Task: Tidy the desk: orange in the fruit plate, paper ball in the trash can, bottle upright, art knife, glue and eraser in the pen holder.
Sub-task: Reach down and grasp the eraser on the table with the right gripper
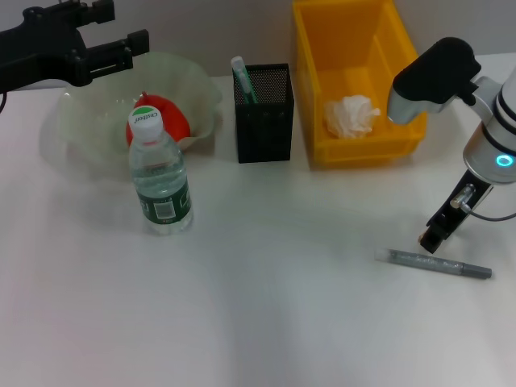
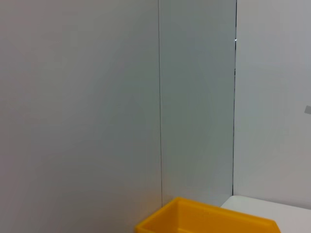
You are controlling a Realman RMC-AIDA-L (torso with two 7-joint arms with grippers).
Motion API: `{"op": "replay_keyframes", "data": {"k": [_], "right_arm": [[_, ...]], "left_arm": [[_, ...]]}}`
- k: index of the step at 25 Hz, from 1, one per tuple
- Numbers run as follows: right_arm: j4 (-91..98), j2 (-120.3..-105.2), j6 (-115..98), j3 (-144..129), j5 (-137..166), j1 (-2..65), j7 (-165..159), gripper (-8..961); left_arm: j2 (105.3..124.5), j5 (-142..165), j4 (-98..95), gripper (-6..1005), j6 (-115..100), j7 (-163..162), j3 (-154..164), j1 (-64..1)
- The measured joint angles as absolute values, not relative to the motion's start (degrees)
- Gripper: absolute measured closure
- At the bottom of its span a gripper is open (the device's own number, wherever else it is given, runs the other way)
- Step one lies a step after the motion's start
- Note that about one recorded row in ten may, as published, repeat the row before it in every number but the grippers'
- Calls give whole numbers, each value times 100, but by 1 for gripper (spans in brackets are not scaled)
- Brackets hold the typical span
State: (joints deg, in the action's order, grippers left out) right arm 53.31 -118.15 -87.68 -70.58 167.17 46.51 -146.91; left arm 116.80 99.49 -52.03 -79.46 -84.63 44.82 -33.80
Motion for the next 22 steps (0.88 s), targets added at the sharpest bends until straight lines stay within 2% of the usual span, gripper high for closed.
{"op": "replay_keyframes", "data": {"k": [22], "right_arm": [[5209, -11830, -8513, -7056, 16716, 4676, -14691, 466]], "left_arm": [[11683, 9958, -5202, 275, -7932, -8464, 4482, -3410]]}}
